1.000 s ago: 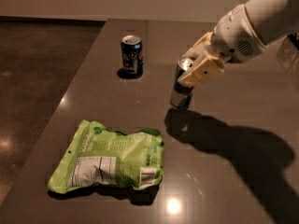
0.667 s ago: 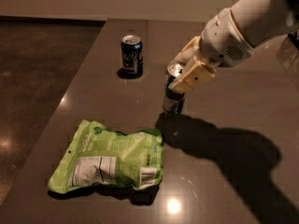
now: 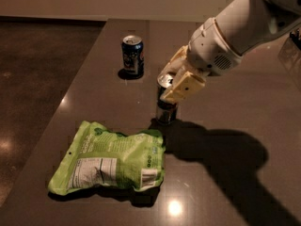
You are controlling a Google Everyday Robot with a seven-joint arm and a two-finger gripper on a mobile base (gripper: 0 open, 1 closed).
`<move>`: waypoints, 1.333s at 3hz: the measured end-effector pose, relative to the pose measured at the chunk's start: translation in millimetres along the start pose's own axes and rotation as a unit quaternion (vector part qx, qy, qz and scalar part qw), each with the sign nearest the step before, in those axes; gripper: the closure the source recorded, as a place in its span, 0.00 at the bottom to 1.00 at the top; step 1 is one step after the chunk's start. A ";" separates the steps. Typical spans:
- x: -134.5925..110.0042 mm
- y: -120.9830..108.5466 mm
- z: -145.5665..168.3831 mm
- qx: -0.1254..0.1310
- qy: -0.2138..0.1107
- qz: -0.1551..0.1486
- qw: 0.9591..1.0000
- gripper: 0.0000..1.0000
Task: Move redbull can near green rice chip bag
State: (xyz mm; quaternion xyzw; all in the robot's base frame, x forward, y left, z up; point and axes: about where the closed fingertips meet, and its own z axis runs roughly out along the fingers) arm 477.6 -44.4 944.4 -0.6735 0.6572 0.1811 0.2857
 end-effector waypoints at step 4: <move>-0.8 5.7 10.7 -0.022 -0.006 -0.002 1.000 0.00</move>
Offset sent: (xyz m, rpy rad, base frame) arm -0.0016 0.0027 -0.0154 0.0223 0.0566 0.0325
